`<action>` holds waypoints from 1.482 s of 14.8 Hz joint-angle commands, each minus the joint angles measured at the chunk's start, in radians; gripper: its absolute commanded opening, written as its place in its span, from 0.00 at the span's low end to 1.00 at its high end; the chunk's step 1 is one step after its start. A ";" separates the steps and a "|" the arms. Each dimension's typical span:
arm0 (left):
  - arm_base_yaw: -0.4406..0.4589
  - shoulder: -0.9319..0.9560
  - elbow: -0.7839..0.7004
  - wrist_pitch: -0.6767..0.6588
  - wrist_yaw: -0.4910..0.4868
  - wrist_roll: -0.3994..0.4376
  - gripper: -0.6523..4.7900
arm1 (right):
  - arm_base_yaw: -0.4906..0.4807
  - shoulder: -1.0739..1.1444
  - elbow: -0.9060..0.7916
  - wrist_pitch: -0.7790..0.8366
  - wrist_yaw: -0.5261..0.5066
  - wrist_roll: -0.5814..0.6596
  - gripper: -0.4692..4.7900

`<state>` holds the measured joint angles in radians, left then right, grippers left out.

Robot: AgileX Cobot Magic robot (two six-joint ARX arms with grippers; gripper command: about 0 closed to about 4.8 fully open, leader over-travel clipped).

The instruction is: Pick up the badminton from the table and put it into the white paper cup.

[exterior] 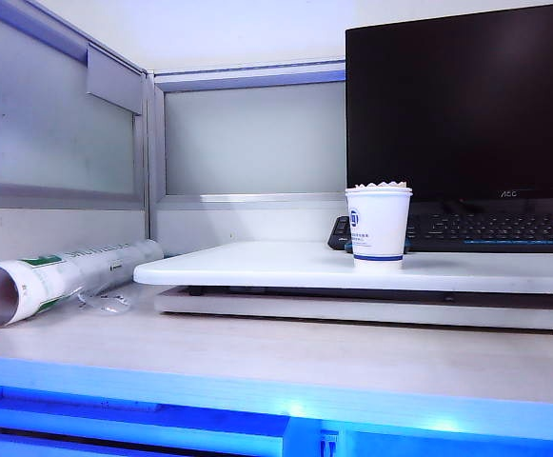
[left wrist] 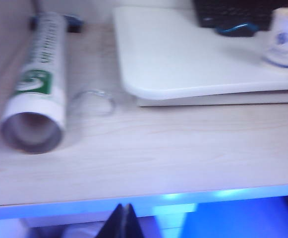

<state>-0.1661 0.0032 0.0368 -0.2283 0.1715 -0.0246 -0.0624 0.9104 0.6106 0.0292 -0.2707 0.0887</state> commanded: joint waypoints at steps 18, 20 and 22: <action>0.003 0.000 -0.015 0.004 -0.232 0.112 0.11 | 0.005 -0.911 -0.467 -0.343 0.120 0.068 0.07; 0.006 0.000 -0.016 0.006 -0.243 0.130 0.11 | 0.006 -0.909 -0.492 -0.340 0.121 0.057 0.07; 0.006 0.000 -0.016 0.009 -0.256 0.147 0.11 | 0.005 -0.909 -0.517 -0.340 0.120 0.042 0.07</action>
<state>-0.1604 0.0029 0.0273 -0.2108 -0.0689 0.1013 -0.0578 0.0048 0.0990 -0.3279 -0.1528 0.1478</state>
